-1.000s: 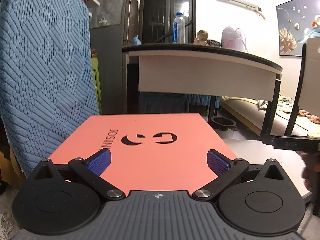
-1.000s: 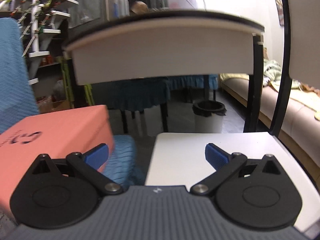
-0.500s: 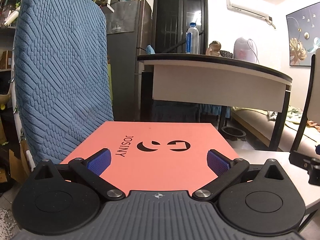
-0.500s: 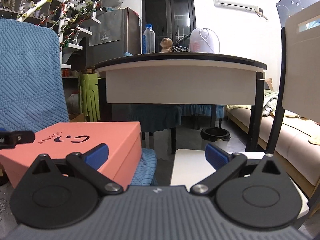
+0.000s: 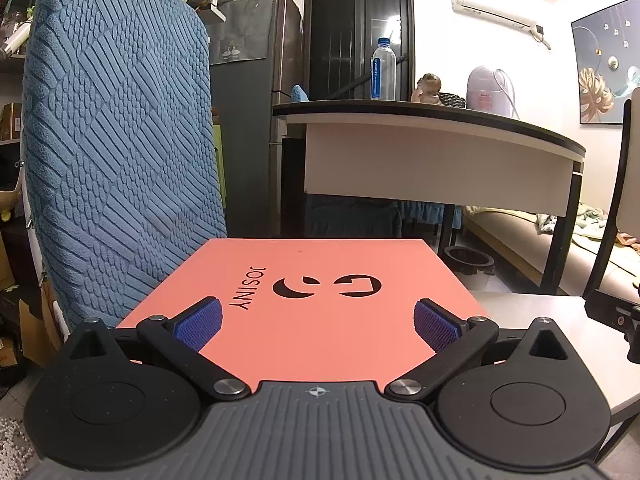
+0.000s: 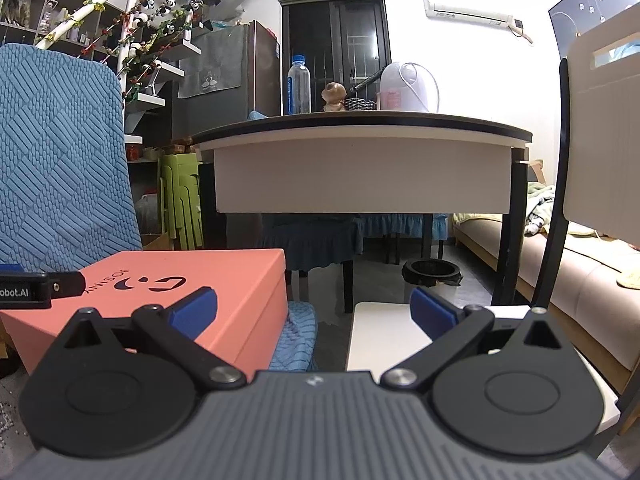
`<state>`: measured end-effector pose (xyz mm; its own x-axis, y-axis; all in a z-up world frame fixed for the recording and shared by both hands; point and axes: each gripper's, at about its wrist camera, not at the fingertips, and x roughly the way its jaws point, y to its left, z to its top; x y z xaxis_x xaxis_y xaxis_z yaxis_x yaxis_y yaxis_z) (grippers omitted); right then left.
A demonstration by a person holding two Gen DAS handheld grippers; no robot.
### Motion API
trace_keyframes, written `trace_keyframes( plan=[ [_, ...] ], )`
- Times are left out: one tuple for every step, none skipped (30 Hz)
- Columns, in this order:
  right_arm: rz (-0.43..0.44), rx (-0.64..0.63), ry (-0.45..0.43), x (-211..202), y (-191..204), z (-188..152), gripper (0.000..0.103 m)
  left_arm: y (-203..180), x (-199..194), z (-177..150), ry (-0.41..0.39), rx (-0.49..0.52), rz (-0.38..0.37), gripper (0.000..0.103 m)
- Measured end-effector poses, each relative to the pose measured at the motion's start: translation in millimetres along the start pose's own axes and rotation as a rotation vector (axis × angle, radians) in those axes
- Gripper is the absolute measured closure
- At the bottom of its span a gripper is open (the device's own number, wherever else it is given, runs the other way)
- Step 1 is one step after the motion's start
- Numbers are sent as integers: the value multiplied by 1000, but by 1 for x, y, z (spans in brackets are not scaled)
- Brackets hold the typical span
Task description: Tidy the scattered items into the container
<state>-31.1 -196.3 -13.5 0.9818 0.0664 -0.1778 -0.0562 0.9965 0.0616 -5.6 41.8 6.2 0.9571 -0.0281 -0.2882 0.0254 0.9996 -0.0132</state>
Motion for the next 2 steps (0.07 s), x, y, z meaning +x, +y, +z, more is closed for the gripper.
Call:
trace_keyframes(
  plan=[
    [-1,1,2,0,0,0,0,0,0,0,-2,0,1,0],
    [-2,2,4,1,-1,0,0,0,-1,0,-4,-1,3,0]
  ],
)
